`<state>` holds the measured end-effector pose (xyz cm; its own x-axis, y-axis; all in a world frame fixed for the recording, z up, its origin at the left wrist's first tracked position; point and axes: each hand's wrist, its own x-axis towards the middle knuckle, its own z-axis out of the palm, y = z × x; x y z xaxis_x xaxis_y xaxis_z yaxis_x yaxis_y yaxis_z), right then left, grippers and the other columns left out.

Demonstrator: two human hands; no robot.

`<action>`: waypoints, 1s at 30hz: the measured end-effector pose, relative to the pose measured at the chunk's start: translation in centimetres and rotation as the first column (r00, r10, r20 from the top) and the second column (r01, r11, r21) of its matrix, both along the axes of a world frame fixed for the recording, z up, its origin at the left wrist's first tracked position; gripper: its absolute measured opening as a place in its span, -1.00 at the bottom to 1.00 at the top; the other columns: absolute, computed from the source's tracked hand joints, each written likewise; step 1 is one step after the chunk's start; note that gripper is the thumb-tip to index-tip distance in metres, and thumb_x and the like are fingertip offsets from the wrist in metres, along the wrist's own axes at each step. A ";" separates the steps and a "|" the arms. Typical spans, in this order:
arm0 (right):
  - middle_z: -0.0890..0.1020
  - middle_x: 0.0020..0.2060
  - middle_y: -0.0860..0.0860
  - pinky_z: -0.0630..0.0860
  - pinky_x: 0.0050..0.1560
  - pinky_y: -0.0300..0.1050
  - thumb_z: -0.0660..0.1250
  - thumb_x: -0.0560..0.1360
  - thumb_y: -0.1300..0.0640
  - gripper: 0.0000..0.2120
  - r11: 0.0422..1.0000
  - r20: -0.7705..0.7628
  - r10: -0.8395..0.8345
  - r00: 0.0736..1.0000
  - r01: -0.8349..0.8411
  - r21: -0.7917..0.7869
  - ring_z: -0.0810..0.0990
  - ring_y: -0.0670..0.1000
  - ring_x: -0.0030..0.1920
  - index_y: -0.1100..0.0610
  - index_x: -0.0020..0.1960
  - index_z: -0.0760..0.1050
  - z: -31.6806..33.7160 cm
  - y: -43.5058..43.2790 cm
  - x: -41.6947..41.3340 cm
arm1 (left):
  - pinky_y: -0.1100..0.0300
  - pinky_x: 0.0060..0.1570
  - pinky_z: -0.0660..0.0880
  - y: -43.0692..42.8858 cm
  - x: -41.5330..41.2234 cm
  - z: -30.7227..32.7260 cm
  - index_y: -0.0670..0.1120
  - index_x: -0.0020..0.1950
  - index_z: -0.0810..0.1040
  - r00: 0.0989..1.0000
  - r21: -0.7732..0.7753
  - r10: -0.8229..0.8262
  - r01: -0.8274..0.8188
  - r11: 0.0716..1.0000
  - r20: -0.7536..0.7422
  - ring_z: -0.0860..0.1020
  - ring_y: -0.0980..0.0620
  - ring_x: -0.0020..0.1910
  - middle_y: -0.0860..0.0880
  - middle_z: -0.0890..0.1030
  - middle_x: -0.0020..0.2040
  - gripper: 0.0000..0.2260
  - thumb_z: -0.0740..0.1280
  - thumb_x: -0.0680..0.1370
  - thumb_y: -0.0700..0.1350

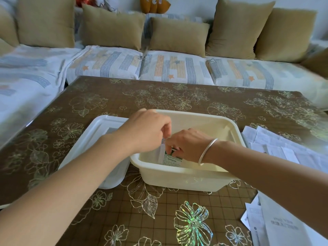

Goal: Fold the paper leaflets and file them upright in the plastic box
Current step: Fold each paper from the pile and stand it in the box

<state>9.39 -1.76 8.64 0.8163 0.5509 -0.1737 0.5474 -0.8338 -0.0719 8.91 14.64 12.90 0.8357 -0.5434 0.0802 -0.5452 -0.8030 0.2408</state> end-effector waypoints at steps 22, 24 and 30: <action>0.61 0.00 -0.01 0.31 -0.13 -0.14 0.28 0.50 -0.14 -0.81 0.990 0.235 -0.109 0.966 0.126 -0.061 0.57 0.10 0.02 -0.10 0.03 0.56 0.6 0.7 1.2 | 0.06 0.02 0.52 0.2 1.4 0.4 0.11 -0.08 0.59 0.999 -0.026 0.042 -0.043 0.999 -0.020 0.59 0.08 -0.03 0.18 0.66 -0.08 -0.69 0.15 0.48 -0.25; 0.61 -0.02 -0.01 0.31 -0.15 -0.15 0.29 0.49 -0.13 -0.82 0.993 0.217 -0.102 0.971 0.112 -0.032 0.57 0.10 0.00 -0.09 0.01 0.55 0.2 1.2 1.6 | 0.10 0.00 0.52 1.2 1.2 0.9 0.09 -0.08 0.62 0.998 -0.101 0.059 -0.059 0.993 -0.003 0.58 0.13 -0.09 0.19 0.66 -0.12 -0.68 0.15 0.49 -0.27; 0.62 -0.05 -0.04 0.36 -0.14 -0.14 0.31 0.48 -0.13 -0.78 0.993 0.166 -0.111 0.980 0.105 0.044 0.58 0.09 -0.02 -0.07 0.06 0.54 -0.3 2.0 2.4 | 0.22 -0.14 0.49 2.5 0.9 0.8 0.09 -0.11 0.64 0.998 -0.180 0.065 -0.060 0.982 0.022 0.55 0.33 -0.25 0.21 0.67 -0.16 -0.65 0.17 0.46 -0.30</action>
